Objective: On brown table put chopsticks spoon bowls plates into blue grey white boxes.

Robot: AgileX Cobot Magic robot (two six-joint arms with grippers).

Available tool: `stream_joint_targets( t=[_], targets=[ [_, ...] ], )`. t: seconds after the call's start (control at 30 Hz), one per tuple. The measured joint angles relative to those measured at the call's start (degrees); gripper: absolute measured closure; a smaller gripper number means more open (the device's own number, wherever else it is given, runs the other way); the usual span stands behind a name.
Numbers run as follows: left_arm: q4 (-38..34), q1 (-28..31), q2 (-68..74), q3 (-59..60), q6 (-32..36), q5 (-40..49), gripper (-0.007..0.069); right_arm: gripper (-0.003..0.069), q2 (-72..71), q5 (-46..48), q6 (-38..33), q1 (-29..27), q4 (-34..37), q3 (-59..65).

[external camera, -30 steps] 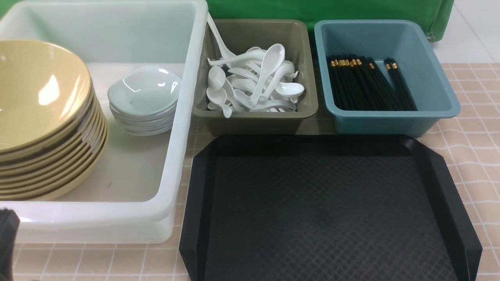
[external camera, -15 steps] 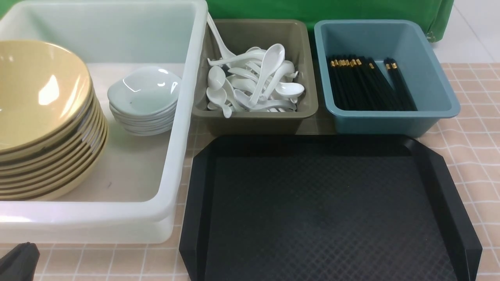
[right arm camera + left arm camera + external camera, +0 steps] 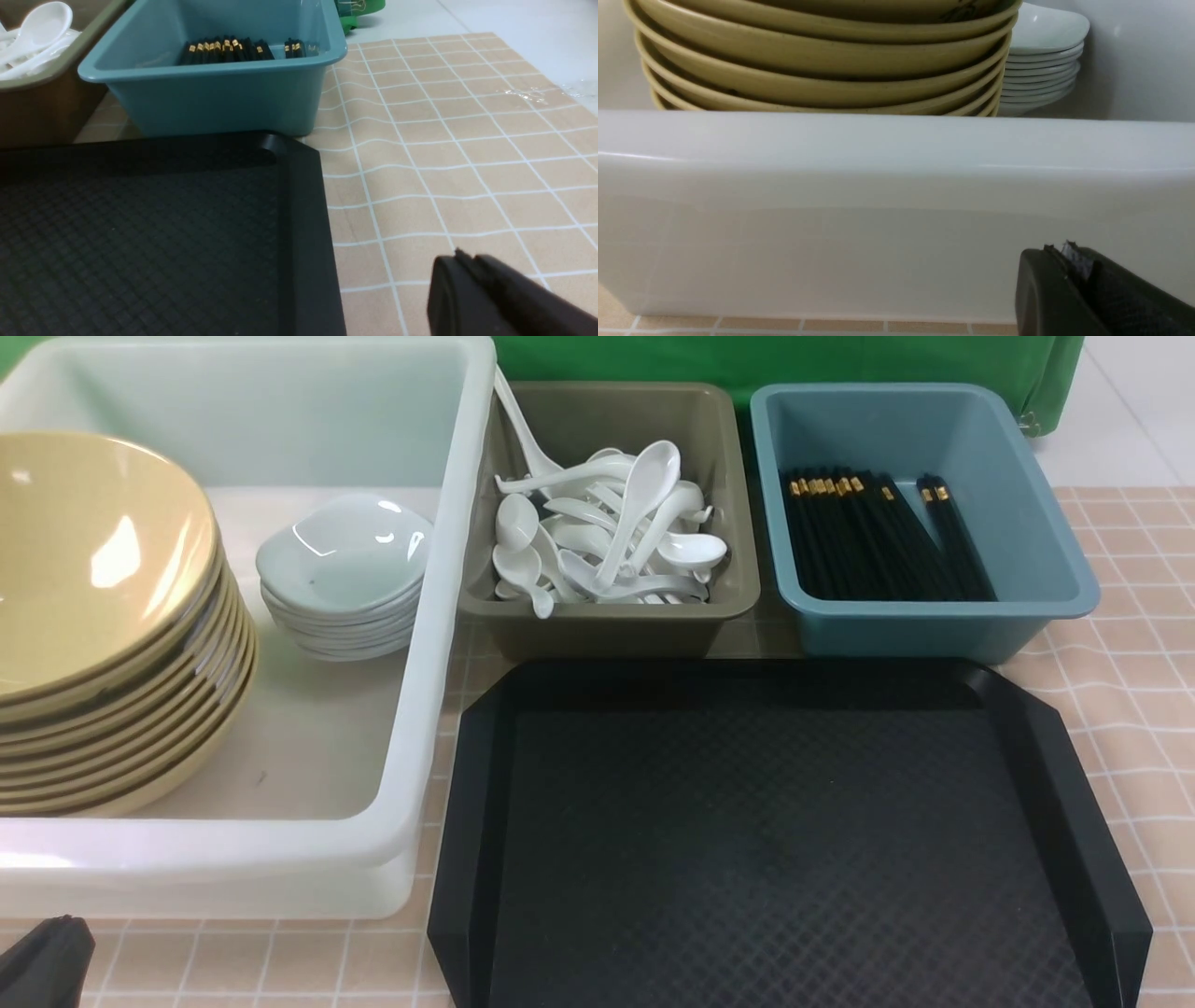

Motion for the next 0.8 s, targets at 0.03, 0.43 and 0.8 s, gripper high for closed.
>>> stream_joint_targets(
  t=[0.03, 0.43, 0.8],
  targets=[
    [0.0, 0.0, 0.0, 0.0, 0.0, 0.0, 0.0623, 0.0583, 0.0, 0.0, 0.0, 0.0, 0.0, 0.0],
    [0.0, 0.0, 0.0, 0.0, 0.0, 0.0, 0.0623, 0.0575, 0.0, 0.06, 0.0, 0.0, 0.0, 0.0],
    [0.0, 0.0, 0.0, 0.0, 0.0, 0.0, 0.0623, 0.0561, 0.0, 0.06, 0.0, 0.0, 0.0, 0.0]
  ],
)
